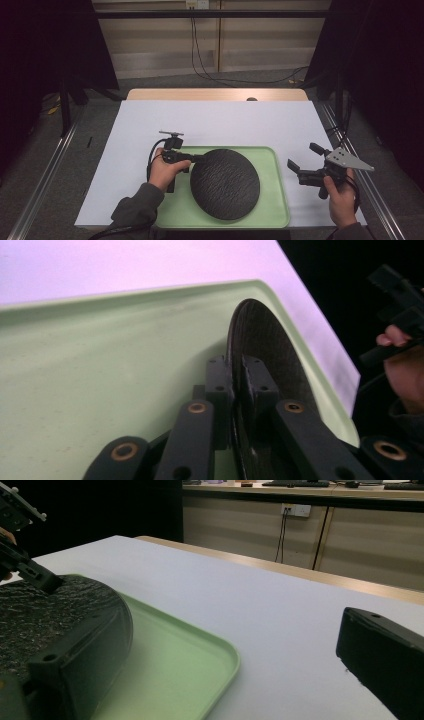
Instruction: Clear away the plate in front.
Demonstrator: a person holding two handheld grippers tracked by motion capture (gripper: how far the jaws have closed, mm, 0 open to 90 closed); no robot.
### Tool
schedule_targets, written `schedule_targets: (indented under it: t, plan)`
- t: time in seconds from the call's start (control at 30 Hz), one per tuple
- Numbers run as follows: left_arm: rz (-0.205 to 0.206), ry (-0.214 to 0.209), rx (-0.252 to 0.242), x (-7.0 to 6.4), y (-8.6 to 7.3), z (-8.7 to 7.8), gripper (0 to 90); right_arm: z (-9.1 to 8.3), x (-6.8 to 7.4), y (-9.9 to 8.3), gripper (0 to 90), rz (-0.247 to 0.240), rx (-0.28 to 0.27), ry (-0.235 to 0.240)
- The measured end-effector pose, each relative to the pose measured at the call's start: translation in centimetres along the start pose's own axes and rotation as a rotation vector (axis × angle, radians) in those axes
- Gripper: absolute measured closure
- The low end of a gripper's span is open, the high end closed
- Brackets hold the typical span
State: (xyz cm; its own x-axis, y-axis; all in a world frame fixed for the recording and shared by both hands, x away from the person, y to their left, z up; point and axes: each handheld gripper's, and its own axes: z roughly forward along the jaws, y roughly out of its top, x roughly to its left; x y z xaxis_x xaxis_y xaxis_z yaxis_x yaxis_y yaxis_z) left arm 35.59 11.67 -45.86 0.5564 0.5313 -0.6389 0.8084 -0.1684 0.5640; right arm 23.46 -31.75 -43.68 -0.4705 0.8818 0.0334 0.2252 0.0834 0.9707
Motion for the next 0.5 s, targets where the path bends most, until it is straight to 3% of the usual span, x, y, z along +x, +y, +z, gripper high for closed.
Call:
schedule_targets:
  t: [0.1, 0.27, 0.5]
  plan:
    - [-0.014, 0.0, -0.008, 0.34, -0.16, 0.21, 82.2, -0.05, -0.03, 0.0, 0.0, 0.002, 0.001, 0.003]
    - [0.017, 0.02, -0.005, 0.67, -0.25, 0.55, 80.7, 0.01, 0.0, 0.0, 0.0, 0.002, 0.001, -0.001]
    - [0.028, 0.043, -0.01, 0.97, -0.32, 1.01, 79.0, 0.08, -0.02, -0.02, 0.0, 0.0, 0.0, 0.0]
